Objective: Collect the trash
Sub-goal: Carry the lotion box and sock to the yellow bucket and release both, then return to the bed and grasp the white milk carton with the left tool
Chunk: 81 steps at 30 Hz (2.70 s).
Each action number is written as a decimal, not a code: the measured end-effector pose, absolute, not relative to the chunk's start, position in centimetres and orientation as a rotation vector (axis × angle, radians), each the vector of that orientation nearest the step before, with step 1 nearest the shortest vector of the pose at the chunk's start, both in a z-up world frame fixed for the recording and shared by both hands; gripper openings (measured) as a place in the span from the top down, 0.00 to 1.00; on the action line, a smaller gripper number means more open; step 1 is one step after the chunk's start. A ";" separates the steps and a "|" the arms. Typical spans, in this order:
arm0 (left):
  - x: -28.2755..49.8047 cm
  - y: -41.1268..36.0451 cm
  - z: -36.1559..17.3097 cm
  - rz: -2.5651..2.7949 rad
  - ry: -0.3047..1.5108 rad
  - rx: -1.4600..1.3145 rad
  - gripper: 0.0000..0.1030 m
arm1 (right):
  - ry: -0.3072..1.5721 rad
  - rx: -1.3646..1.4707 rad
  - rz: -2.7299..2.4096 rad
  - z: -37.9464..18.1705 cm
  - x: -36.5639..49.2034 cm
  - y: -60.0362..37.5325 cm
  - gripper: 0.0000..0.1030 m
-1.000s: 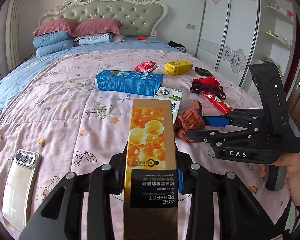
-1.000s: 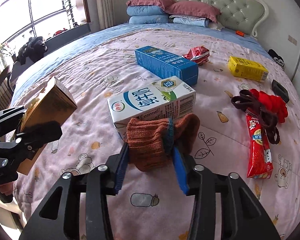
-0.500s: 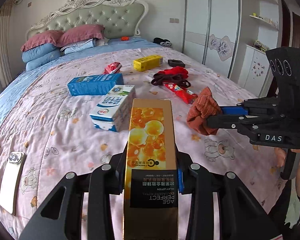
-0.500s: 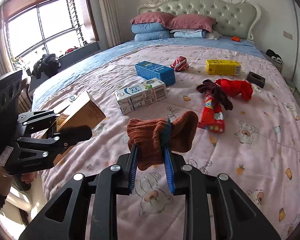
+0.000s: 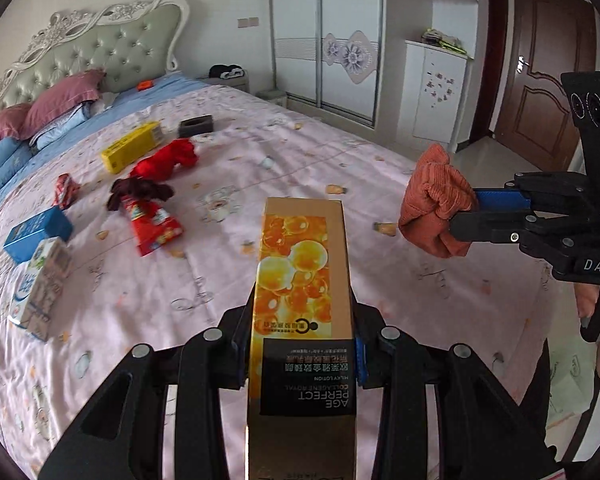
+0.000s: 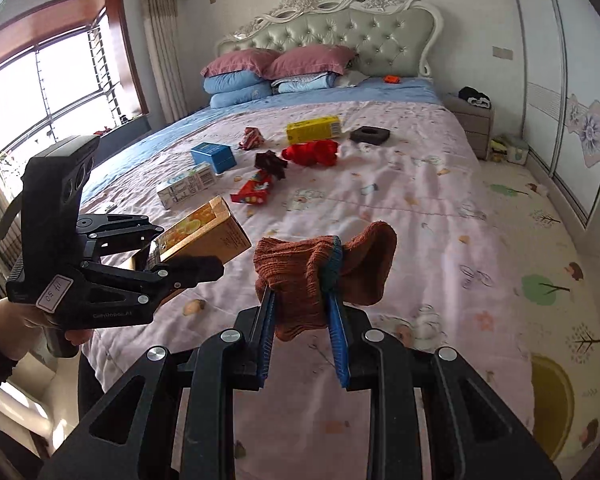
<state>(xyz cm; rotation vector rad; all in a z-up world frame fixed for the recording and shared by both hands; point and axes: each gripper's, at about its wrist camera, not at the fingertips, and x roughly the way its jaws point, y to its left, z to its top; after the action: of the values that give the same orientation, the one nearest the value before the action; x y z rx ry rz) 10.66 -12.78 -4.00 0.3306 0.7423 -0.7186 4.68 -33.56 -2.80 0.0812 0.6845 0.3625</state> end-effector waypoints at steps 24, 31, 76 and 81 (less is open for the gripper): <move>7.3 -46.2 -7.8 -1.199 0.924 0.533 0.64 | 0.780 0.327 -0.175 -10.3 -5.7 -59.9 0.76; 7.7 -51.2 -10.6 -1.217 1.000 0.551 0.64 | 0.835 0.386 -0.218 -13.5 -5.3 -63.2 0.76; 8.1 -29.5 -1.9 -0.929 0.672 0.439 0.14 | 0.654 0.270 0.096 -3.1 -1.0 -49.5 0.52; 9.4 -22.5 -1.2 -0.828 0.668 0.397 0.14 | 0.649 0.235 0.227 -2.4 2.2 -43.3 0.52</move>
<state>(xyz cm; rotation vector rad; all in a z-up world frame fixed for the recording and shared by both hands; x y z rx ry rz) 9.43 -22.45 -1.25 0.3965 0.6684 -0.8284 2.24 -43.35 -2.44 0.2354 0.6488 0.2269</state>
